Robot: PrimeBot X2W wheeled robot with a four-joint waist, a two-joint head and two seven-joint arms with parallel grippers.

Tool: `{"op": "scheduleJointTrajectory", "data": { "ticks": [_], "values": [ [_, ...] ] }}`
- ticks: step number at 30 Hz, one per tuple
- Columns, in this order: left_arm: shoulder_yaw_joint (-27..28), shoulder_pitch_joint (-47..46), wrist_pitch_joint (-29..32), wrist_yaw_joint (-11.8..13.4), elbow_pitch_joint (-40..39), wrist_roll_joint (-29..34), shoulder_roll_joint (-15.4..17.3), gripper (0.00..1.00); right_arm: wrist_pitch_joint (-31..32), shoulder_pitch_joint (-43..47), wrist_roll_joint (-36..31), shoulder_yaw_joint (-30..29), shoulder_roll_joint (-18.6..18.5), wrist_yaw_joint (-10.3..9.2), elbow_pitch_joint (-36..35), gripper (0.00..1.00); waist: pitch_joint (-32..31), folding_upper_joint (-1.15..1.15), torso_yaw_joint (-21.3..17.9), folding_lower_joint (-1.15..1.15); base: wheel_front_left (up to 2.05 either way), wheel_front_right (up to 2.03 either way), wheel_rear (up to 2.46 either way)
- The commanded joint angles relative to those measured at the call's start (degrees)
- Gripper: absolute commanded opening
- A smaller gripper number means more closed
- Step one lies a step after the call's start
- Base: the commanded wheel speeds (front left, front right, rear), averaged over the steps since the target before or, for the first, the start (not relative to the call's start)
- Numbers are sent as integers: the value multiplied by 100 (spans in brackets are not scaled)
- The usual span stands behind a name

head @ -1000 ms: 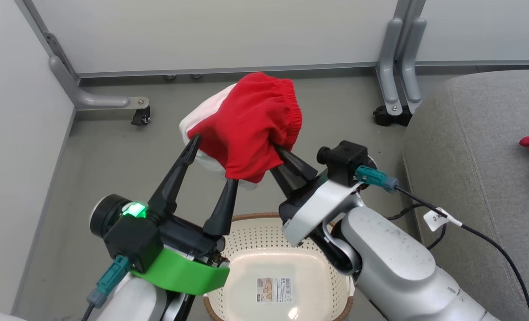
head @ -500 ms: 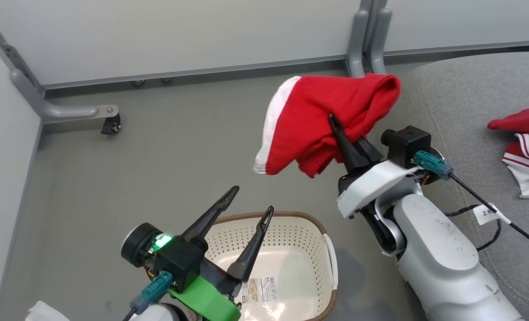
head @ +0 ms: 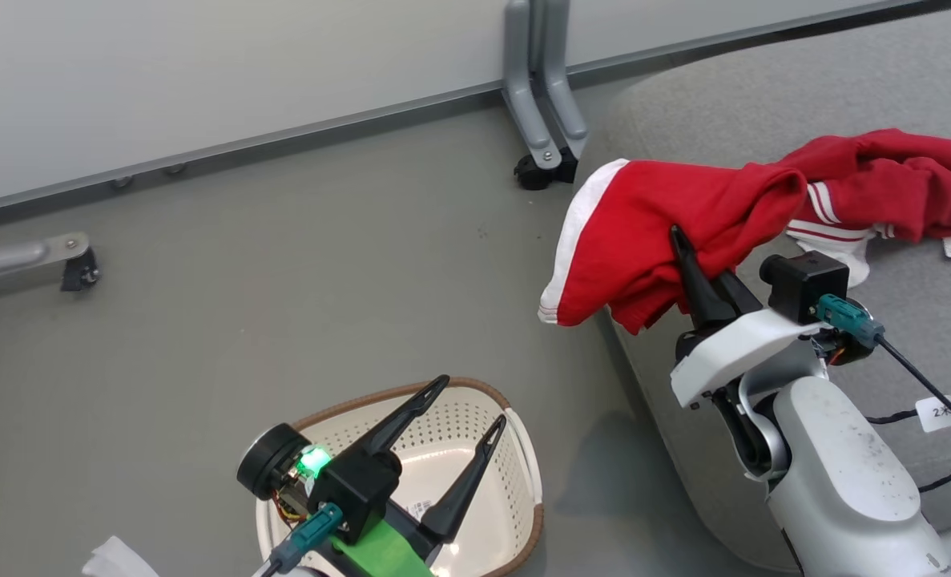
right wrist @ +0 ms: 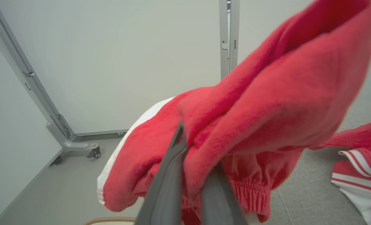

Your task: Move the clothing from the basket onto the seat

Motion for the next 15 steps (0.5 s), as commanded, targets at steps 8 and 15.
{"op": "scheduleJointTrajectory", "data": {
  "ticks": [8, 15],
  "values": [
    [-64, -232, 72, -50, -116, 161, 157, 100, -9, 229, -113, -506, 46, 0, -254, 0, 479, 0, -1194, 0, 0, 0, 0],
    [-82, -372, 259, -70, -316, 178, 306, 100, -95, 253, -136, -973, 111, -1, -329, 0, 789, 0, -1625, 0, 0, 0, 0]
  ]
}}
